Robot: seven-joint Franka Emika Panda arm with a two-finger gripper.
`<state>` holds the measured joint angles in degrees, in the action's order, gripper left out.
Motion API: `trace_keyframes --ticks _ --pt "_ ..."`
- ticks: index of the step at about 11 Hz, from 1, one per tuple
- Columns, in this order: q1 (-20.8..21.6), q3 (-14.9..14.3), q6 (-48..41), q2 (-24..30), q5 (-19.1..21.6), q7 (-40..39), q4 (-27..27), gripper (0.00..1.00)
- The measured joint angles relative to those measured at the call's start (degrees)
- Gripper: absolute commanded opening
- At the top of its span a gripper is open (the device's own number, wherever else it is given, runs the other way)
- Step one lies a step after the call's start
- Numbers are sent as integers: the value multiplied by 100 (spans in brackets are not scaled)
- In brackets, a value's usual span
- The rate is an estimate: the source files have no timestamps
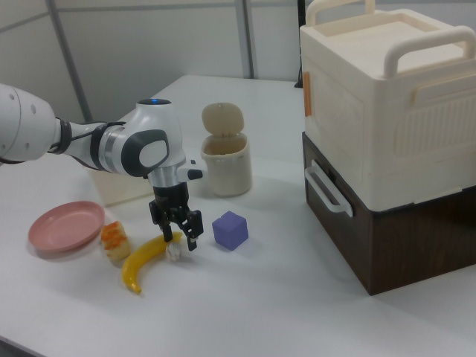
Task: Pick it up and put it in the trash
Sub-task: 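Close the gripper on the small white object and lift it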
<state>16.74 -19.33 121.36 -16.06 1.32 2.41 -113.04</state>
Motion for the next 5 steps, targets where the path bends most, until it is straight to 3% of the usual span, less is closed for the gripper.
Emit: trace_keyframes --ticks 1,2,3,4,5 --pt "8 2 0 -12 0 0 -10 75" --pt "12 5 0 -20 -1 -1 -27 52" --pt "17 6 0 -27 -33 -2 -54 16" --pt "22 6 0 -35 -36 -3 -73 0" --pt "30 7 0 -40 -40 -4 -83 0"
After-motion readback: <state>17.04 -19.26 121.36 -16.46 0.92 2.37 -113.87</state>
